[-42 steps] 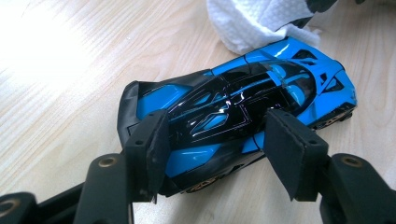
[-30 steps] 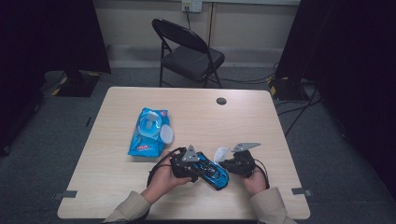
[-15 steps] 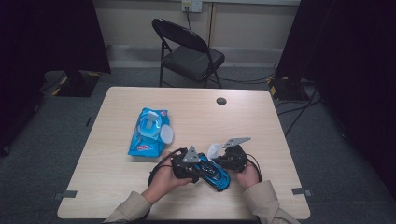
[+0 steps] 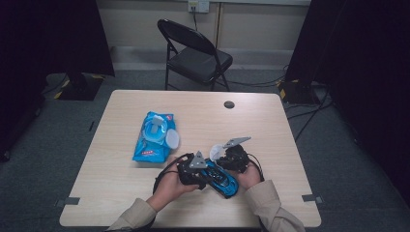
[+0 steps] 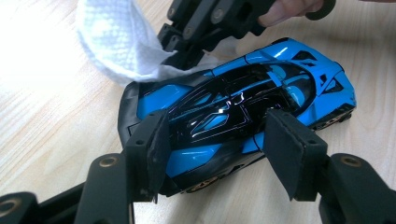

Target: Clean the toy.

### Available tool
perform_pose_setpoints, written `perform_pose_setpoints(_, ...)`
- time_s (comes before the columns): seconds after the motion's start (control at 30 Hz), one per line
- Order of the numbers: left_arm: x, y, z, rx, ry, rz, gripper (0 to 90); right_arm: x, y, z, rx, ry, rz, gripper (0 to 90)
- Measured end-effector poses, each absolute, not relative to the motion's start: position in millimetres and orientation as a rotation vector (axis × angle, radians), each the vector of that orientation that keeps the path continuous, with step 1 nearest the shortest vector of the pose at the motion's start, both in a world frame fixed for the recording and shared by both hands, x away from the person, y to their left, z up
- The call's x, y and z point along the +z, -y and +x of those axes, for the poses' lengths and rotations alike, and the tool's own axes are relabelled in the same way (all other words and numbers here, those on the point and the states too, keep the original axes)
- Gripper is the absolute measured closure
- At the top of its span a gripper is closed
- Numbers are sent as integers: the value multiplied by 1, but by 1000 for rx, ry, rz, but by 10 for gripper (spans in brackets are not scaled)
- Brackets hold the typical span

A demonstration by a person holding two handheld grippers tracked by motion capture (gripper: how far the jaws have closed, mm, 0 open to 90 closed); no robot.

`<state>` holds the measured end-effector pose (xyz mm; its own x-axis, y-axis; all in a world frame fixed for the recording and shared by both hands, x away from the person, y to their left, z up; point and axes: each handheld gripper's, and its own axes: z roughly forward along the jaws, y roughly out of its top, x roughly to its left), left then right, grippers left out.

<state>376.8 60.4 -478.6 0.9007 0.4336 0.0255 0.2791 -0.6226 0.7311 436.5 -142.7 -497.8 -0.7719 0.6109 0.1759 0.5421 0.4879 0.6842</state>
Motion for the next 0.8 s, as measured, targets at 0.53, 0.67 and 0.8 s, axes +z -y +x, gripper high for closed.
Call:
perform_pose_setpoints(0.53, -479, -61, 377, 251, -499, 2282, 412, -496, 127, 450, 1126, -2647, 1018, 814)
perform_pose_setpoints(0.67, -478, -61, 377, 251, -498, 2283, 412, -495, 122, 454, 1119, -2652, 1012, 815)
perform_pose_setpoints(0.8, -478, -61, 377, 252, -498, 2283, 412, -495, 119, 457, 1112, -2662, 1007, 815)
